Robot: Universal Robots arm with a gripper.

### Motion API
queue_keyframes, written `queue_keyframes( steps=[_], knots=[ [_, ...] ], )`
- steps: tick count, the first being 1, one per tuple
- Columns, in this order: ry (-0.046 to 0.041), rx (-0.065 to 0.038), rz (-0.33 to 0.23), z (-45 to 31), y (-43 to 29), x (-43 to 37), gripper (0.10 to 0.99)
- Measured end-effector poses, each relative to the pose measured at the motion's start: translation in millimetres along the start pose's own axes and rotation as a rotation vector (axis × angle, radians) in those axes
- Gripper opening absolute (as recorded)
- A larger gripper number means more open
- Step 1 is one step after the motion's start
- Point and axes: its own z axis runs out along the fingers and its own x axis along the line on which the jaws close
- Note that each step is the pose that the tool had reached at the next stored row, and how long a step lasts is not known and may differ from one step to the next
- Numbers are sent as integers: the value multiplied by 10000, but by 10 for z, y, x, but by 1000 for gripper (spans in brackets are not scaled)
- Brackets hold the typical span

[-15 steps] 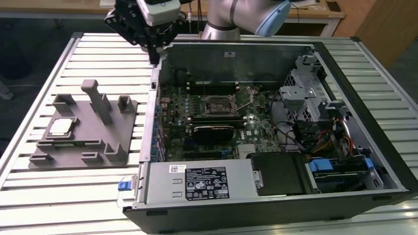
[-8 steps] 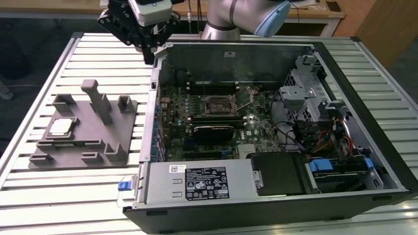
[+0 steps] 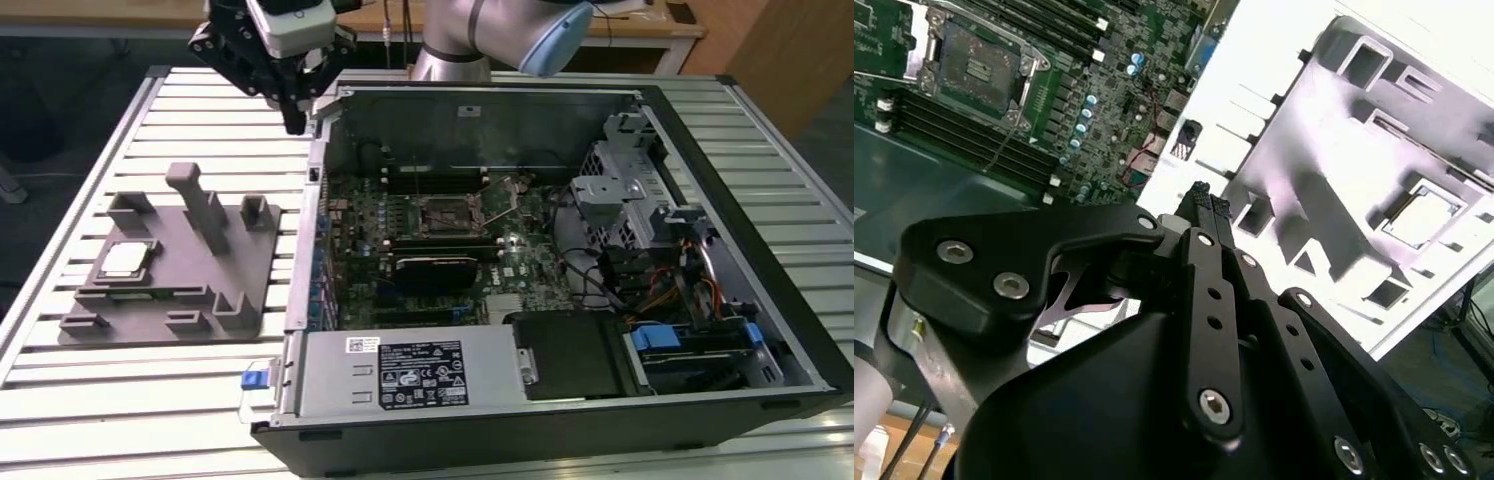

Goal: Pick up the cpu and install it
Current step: 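Reach for the cpu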

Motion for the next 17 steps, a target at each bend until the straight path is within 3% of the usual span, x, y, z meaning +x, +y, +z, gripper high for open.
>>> queue_keyframes(
  steps=[17],
  knots=[
    [0, 0, 0, 80, -18, 197, 106]
  ],
)
